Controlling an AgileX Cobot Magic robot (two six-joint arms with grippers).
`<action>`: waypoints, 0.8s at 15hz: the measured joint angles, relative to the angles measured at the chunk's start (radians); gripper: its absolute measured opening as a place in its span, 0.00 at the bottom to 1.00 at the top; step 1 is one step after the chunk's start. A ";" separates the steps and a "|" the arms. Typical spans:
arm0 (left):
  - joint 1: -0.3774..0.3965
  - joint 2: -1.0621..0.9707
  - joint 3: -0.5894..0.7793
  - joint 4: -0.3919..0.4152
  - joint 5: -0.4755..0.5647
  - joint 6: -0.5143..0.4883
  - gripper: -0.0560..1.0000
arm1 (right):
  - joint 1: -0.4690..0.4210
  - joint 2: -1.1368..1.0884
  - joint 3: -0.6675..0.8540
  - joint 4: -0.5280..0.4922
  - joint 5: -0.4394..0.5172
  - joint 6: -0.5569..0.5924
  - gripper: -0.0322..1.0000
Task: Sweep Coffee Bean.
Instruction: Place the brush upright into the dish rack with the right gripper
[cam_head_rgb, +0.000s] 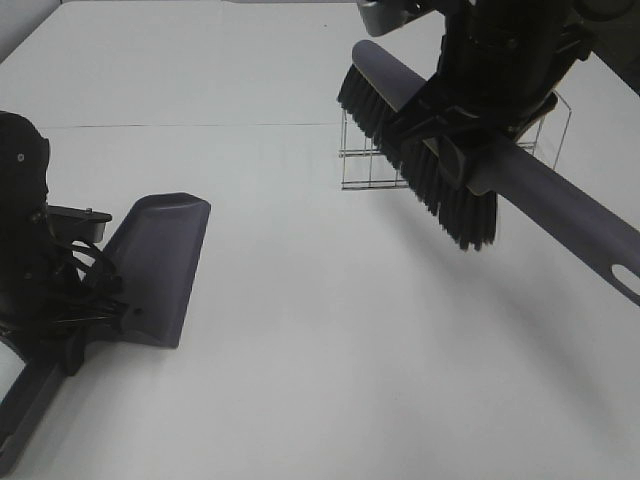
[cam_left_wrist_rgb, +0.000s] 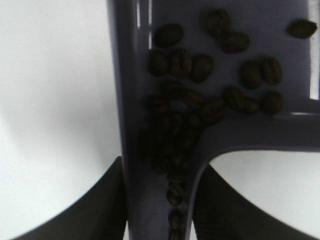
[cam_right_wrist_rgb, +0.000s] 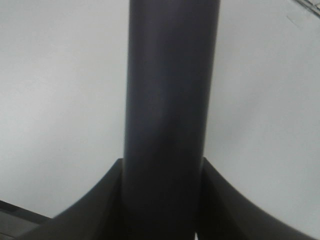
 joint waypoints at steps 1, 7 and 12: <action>0.000 0.000 0.000 0.000 -0.005 0.000 0.37 | -0.003 -0.007 0.020 -0.002 0.000 0.011 0.31; 0.000 0.000 0.000 -0.015 -0.017 -0.001 0.37 | -0.244 -0.007 0.049 0.172 -0.003 0.023 0.31; 0.000 0.000 0.000 -0.103 -0.088 -0.037 0.37 | -0.290 0.027 0.049 0.209 -0.003 0.022 0.31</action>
